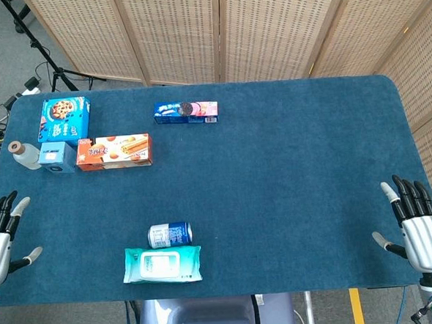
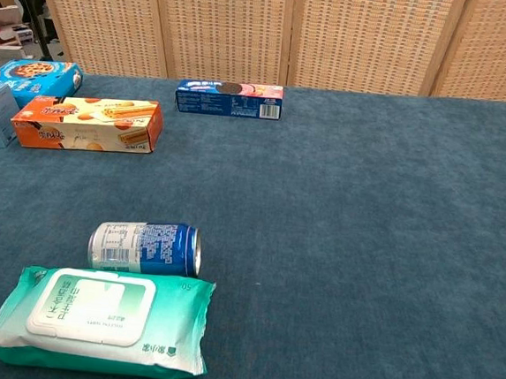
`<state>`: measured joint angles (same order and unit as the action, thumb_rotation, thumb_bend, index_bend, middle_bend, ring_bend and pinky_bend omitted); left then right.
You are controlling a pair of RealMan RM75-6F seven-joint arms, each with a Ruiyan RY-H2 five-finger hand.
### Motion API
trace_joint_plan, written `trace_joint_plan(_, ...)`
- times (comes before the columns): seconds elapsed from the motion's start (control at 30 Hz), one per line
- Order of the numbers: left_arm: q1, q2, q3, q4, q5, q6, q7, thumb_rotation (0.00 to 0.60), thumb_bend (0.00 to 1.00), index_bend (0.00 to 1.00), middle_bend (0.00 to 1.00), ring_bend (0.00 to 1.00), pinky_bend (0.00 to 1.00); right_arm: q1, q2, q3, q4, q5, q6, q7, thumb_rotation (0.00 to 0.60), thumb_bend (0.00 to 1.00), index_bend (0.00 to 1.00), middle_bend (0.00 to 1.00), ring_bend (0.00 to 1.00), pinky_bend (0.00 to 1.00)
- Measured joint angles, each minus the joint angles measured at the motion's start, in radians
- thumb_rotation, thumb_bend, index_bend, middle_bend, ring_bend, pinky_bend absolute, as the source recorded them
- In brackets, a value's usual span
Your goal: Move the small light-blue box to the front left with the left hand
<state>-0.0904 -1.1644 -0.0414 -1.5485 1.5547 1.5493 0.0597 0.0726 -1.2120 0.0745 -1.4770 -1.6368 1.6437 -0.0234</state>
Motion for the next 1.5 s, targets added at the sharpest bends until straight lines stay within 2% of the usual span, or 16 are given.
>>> trace_joint_plan(0.37,-0.020,0.006,-0.010,0.007,-0.024,-0.043,-0.008,0.600,0.00,0.00,0.00,0.00,0.00,-0.001,0.004,0.007,-0.010,0.024,-0.013,-0.004,0.600,0.00,0.00,0.00,0.00,0.01)
trace_joint_plan(0.53,-0.094,0.006,-0.052,0.062,-0.067,-0.153,-0.063,0.600,0.00,0.00,0.00,0.00,0.00,0.006,0.000,0.019,-0.005,0.055,-0.034,-0.009,0.600,0.00,0.00,0.00,0.00,0.01)
trace_joint_plan(0.63,-0.173,-0.003,-0.083,0.152,-0.102,-0.286,-0.107,0.600,0.00,0.00,0.00,0.00,0.00,0.011,-0.008,0.026,0.000,0.074,-0.051,-0.027,0.600,0.00,0.00,0.00,0.00,0.00)
trace_joint_plan(0.87,-0.362,-0.077,-0.123,0.459,-0.152,-0.572,-0.238,0.600,0.00,0.00,0.00,0.00,0.00,0.022,-0.032,0.028,0.018,0.088,-0.074,-0.058,0.600,0.00,0.00,0.00,0.00,0.00)
trace_joint_plan(1.17,-0.490,-0.211,-0.131,0.759,-0.175,-0.741,-0.378,0.600,0.00,0.00,0.00,0.00,0.00,0.034,-0.063,0.027,0.047,0.104,-0.101,-0.098,0.600,0.00,0.00,0.00,0.00,0.00)
trace_joint_plan(1.5,-0.607,-0.367,-0.119,1.050,-0.194,-0.936,-0.449,0.600,0.00,0.00,0.00,0.00,0.00,0.043,-0.085,0.040,0.074,0.147,-0.131,-0.122,0.600,0.00,0.00,0.00,0.00,0.00)
